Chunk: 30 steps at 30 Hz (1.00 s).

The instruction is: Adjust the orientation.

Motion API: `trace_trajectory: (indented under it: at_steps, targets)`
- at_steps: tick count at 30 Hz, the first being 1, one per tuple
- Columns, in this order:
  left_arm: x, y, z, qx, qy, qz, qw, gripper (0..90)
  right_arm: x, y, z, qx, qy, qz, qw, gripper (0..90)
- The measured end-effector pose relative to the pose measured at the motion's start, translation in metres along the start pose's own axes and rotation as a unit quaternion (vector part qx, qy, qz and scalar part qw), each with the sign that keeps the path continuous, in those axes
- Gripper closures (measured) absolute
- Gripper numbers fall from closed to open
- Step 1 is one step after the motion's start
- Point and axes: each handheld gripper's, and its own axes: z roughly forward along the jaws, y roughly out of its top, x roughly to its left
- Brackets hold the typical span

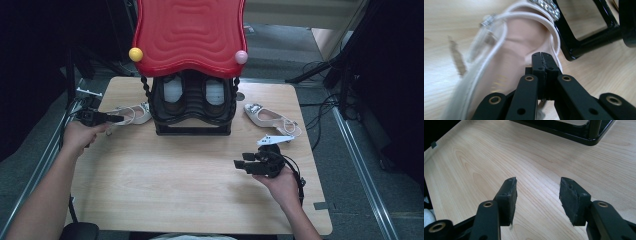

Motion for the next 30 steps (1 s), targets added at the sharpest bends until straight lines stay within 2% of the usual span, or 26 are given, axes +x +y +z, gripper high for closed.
trace_trajectory:
  at_steps: [2, 4, 7, 9, 14, 16, 21, 27, 30]
  targets:
    - [-0.003, -0.001, 0.003, 0.001, -0.004, 0.000, 1.0000, 90.0, 0.001, 0.000, 0.000, 0.000, 0.000, 0.000, 1.0000, 49.5]
    - [-0.006, -0.001, 0.004, 0.002, 0.002, 0.000, 1.0000, 90.0, 0.001, 0.000, 0.000, 0.000, 0.000, 0.000, 1.0000, 49.4]
    - [-0.009, -0.001, 0.005, 0.006, -0.005, -0.005, 1.0000, 90.0, 0.000, 0.000, 0.000, -0.002, 0.000, 0.000, 1.0000, 49.4]
    - [-0.011, -0.002, 0.006, 0.005, 0.000, -0.007, 1.0000, 90.0, 0.000, 0.000, 0.000, -0.001, 0.001, 0.001, 1.0000, 49.4]
    - [-0.013, -0.004, 0.007, 0.004, -0.006, -0.027, 0.9996, 90.0, 0.001, 0.001, 0.000, -0.002, 0.001, 0.001, 1.0000, 49.2]
    - [-0.016, -0.003, 0.007, 0.005, 0.000, -0.027, 0.9996, 90.0, 0.001, 0.001, 0.001, -0.002, 0.000, 0.000, 1.0000, 49.2]
    - [-0.023, 0.001, 0.011, 0.016, -0.004, -0.026, 0.9995, 90.0, 0.001, 0.001, 0.001, -0.002, 0.002, 0.001, 1.0000, 48.9]
    - [-0.029, 0.003, 0.019, 0.012, -0.015, -0.038, 0.9991, 90.0, 0.001, 0.001, 0.001, -0.002, 0.001, -0.001, 1.0000, 48.8]
    - [-0.034, 0.004, 0.021, 0.007, -0.009, -0.038, 0.9992, 90.0, 0.001, 0.001, 0.000, -0.003, 0.001, -0.001, 1.0000, 48.7]
